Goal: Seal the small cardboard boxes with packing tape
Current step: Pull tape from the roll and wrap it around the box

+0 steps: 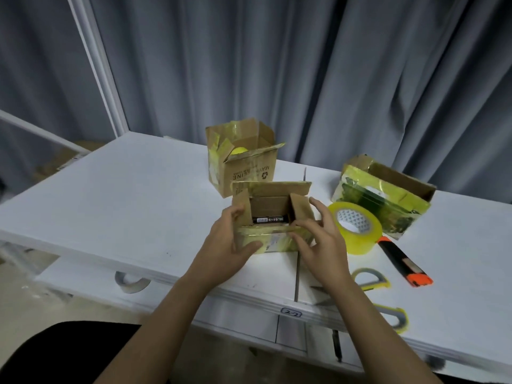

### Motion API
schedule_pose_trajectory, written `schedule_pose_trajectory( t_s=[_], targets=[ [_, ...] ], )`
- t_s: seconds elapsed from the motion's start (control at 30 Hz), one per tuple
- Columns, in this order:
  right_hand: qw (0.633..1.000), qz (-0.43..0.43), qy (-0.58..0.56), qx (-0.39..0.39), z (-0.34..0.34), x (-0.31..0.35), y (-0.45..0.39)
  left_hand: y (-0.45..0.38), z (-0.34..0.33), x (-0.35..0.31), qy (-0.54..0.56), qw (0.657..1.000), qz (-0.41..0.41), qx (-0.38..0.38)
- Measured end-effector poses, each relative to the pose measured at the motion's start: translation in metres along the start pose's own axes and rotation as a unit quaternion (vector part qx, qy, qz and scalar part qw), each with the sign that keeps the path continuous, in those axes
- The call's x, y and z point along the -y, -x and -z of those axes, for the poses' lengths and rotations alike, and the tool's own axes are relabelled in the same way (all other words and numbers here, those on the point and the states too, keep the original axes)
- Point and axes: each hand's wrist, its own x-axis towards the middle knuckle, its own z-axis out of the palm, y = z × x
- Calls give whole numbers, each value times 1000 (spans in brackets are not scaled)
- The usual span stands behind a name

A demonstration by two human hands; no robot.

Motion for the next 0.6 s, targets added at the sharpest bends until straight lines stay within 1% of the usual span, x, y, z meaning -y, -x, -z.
schedule_pose_trajectory(
  t_s=[0.03, 0.07, 0.13, 0.17, 0.2, 0.23, 0.3, 0.33, 0.37, 0.4, 0.47, 0.53, 0.6],
  targets=[
    [1000, -13, -9, 14, 5, -3, -4, -4, -2, 1, -13, 1000, 12, -13],
    [998, -44, -41, 30, 11, -6, -9, -8, -2, 3, -36, 999, 21, -27],
    [978, -123, -162, 55, 17, -14, -17, -16, -2, 5, -75, 995, 38, -44],
    [965, -148, -208, 53, 17, -18, -19, -20, -1, 6, -76, 995, 46, -53],
    [961, -162, -219, 40, 15, -19, -22, -24, -1, 5, -74, 994, 53, -63],
    [963, -171, -208, 19, 12, -19, -24, -26, 0, 5, -72, 993, 55, -72],
    [977, -171, -122, -20, 3, -18, -28, -31, -2, 1, -54, 992, 62, -97],
    [983, -164, -77, -20, -2, -19, -32, -33, -3, -2, -51, 990, 68, -109],
    [987, -153, -37, 2, -6, -21, -36, -36, -4, -3, -69, 988, 74, -118],
    [990, -135, 1, 41, -7, -24, -42, -39, -4, -6, -114, 982, 82, -126],
    [982, -105, 68, 140, -3, -32, -58, -46, -3, -12, -223, 961, 85, -136],
    [972, -89, 83, 199, 5, -39, -72, -53, -5, -21, -297, 946, 40, -124],
    [972, -30, 101, 211, 9, -43, -74, -61, -11, -28, -347, 933, -34, -87]
  ],
)
